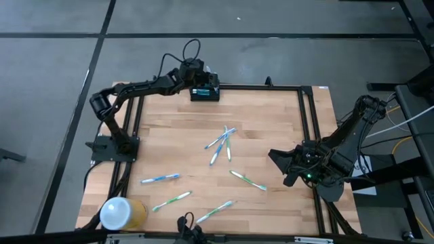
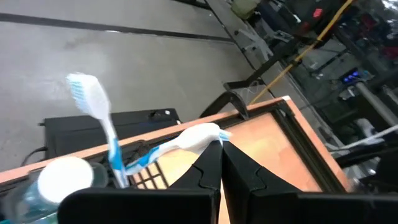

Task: Pick & Place toothbrushing station
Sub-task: Put the blue toothbrush into the wire organizer

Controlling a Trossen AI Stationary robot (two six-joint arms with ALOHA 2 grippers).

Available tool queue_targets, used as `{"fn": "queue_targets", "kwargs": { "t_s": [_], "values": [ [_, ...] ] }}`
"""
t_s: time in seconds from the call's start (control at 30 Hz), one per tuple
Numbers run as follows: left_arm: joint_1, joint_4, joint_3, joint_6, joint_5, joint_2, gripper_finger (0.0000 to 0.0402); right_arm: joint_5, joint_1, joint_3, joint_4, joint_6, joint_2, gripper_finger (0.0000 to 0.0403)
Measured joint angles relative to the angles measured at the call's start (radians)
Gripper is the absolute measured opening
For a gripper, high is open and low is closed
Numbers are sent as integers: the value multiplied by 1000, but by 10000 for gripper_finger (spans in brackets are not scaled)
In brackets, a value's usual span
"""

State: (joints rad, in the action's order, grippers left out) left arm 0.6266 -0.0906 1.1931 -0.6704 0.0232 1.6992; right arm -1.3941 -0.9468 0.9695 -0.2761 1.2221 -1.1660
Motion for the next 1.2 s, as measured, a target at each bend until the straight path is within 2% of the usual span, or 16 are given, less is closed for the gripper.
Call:
{"fn": "queue_targets", "kwargs": {
  "t_s": [0.2,0.47,0.6,0.7,0.83,1.0,1.2],
  "values": [
    [-2,-11,0,8,-10,4,23,6,0,0,0,0,0,121],
    [-2,-14,0,18,-10,4,119,6,-10,0,0,-1,0,121],
    [-10,-19,-1,32,-16,-2,150,-2,-18,0,0,-1,0,120],
    [-18,-19,-1,96,-4,-35,158,-2,-19,0,0,-1,0,120],
    [-33,43,-1,199,70,-114,156,-5,-19,0,0,-3,-1,120],
    [-62,184,-1,309,155,-239,149,-5,-19,0,5,-4,-16,120],
    [-196,435,-1,376,144,-331,147,-6,-19,0,6,-18,-24,120]
  ]
}}
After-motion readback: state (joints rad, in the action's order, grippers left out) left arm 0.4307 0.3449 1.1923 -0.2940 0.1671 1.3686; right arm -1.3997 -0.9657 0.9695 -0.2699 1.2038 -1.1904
